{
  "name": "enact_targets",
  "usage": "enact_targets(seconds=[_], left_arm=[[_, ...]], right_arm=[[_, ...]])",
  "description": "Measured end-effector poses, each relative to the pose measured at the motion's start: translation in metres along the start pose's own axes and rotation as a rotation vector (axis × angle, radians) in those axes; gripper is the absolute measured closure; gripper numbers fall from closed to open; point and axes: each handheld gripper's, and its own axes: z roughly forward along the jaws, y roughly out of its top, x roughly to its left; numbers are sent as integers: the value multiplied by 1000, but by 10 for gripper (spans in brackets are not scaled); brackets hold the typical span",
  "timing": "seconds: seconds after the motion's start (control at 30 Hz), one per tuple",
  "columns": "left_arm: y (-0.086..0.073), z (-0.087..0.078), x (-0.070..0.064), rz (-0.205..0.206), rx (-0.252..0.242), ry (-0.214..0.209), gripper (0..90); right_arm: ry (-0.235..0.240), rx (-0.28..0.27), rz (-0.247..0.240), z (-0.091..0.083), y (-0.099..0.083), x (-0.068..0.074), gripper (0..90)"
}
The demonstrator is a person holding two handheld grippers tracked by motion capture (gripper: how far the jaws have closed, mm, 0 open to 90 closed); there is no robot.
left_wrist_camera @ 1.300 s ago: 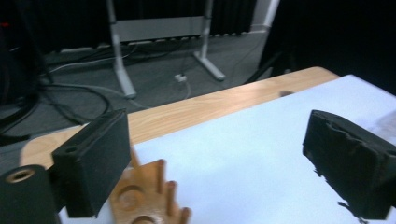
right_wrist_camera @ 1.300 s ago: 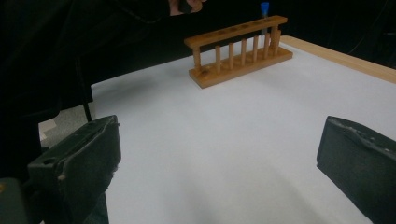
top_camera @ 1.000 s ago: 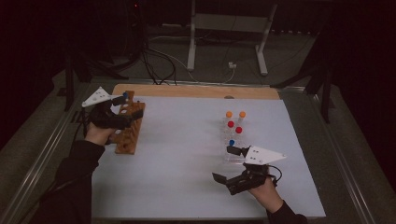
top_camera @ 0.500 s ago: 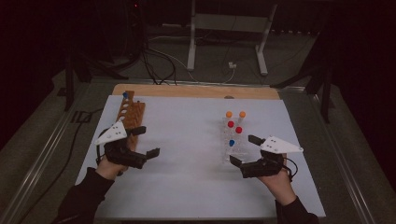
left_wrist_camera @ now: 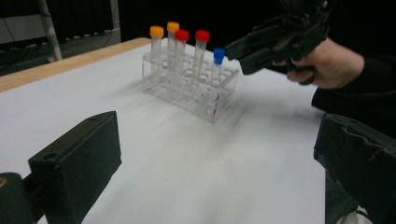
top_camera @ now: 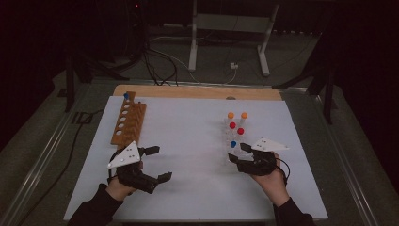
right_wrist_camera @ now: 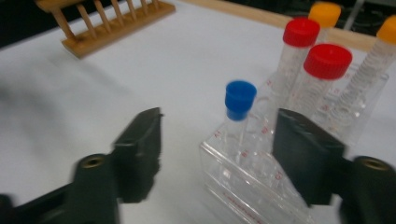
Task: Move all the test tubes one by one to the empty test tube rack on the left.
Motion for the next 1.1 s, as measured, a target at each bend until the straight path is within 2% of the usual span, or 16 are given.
enact_targets(seconds=[0.07, 0.2, 0.3, 0.4, 0.5, 0.67, 0.87, 0.97, 1.1], left_arm=[[-2, 1, -1, -3, 4, -5, 17], [-2, 2, -2, 3, 9, -14, 17], [-2, 3, -3, 3, 9, -18, 16], [-2, 3, -3, 9, 12, -19, 17], [-2, 3, -3, 9, 12, -20, 16], [-2, 3, -2, 8, 12, -21, 17], [-4, 3, -1, 2, 17, -24, 17], [-5, 4, 0, -2, 21, -26, 17], [-5, 5, 0, -3, 29, -34, 17]], right_arm=[[-3, 30, -5, 3, 0, -1, 473], [-32, 79, 7, 10, 1, -1, 542], [-21, 87, 38, 14, 3, -3, 574], [-32, 98, 63, 18, 4, -4, 602], [-40, 103, 67, 21, 4, -4, 663], [-28, 100, 75, 22, 4, -5, 744], [-47, 92, 48, 23, 3, -4, 768], [-51, 74, 42, 21, 4, -4, 771], [-45, 24, 44, 9, 12, -4, 771]])
